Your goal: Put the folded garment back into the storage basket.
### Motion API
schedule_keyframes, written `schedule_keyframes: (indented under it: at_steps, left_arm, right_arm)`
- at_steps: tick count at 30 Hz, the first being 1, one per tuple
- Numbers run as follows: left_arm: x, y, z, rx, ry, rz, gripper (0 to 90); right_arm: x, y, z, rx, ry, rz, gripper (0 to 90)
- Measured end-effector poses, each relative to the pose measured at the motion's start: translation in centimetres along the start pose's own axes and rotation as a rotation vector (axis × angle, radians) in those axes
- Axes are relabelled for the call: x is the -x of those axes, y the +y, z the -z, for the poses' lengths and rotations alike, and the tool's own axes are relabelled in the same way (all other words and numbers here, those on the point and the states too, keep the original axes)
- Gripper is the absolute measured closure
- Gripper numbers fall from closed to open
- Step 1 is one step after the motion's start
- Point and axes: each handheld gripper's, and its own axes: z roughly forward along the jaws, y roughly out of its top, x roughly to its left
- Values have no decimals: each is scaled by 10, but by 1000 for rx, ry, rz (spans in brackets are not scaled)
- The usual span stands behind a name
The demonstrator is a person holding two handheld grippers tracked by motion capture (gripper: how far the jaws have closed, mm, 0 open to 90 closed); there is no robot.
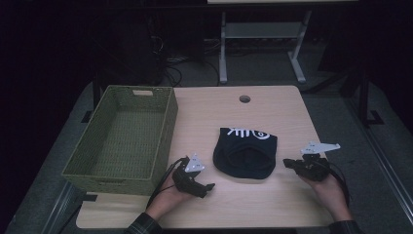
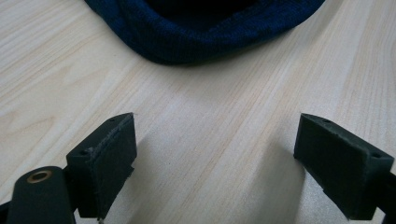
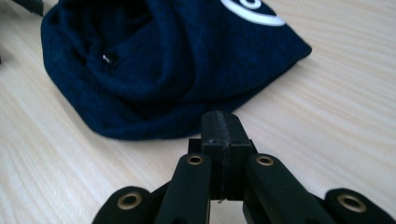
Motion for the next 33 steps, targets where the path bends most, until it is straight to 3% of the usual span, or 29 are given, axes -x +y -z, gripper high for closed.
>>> schedule_keyframes:
  at_steps: [25,33]
  left_arm:
    - [0,0,0,6,4,3,122]
    - [0,0,0,5,4,5,122]
  right_arm:
    - [20,54,-22,7,7,6,900]
    - [28,73,-39,-4,54,-6,900]
